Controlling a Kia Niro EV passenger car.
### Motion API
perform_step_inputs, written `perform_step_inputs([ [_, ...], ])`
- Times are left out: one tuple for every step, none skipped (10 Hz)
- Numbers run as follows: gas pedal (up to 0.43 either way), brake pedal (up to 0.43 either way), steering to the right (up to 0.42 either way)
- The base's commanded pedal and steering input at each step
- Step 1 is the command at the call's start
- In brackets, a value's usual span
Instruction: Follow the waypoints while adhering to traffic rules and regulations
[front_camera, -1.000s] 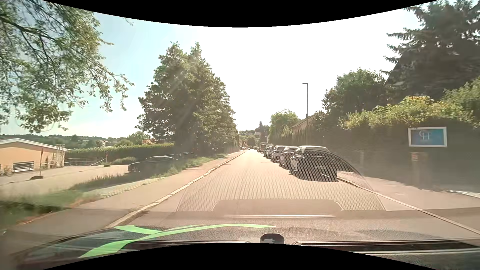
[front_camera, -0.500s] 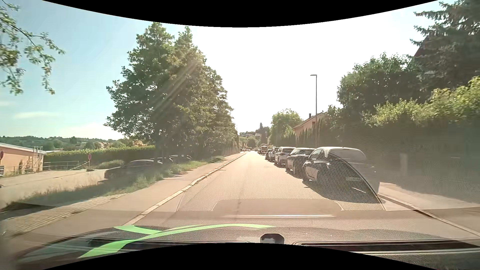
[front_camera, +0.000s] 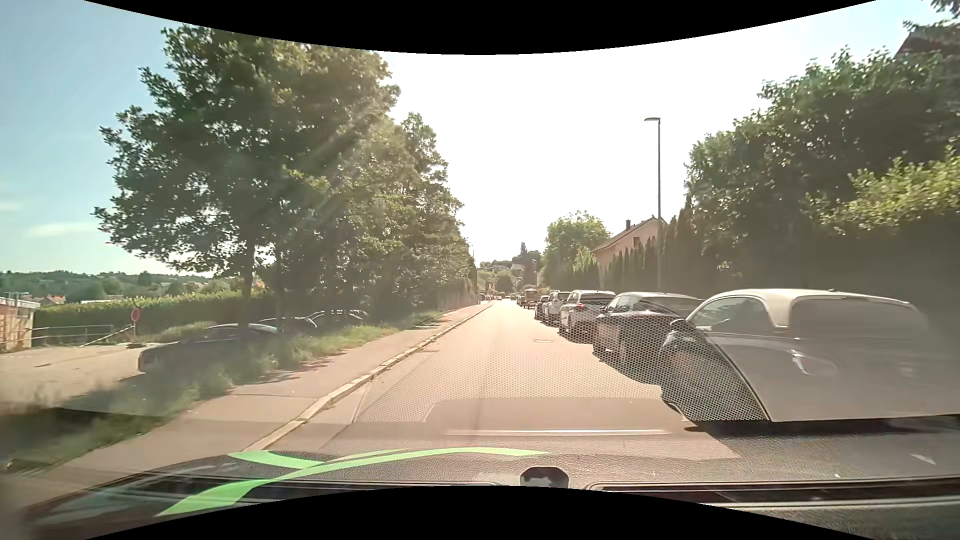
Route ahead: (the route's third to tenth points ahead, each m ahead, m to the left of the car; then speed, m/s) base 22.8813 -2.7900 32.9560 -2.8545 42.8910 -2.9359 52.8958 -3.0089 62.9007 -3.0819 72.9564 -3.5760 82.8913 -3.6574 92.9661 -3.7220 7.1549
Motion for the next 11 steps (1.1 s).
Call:
perform_step_inputs([
  [0.169,0.0,-0.004],
  [0.169,0.0,-0.004],
  [0.169,0.0,-0.004],
  [0.169,0.0,-0.003],
  [0.169,0.0,-0.004],
  [0.169,0.0,-0.003],
  [0.169,0.0,-0.003],
  [0.169,0.0,-0.003],
  [0.169,0.0,-0.003],
  [0.169,0.0,-0.003],
  [0.169,0.0,-0.003],
])
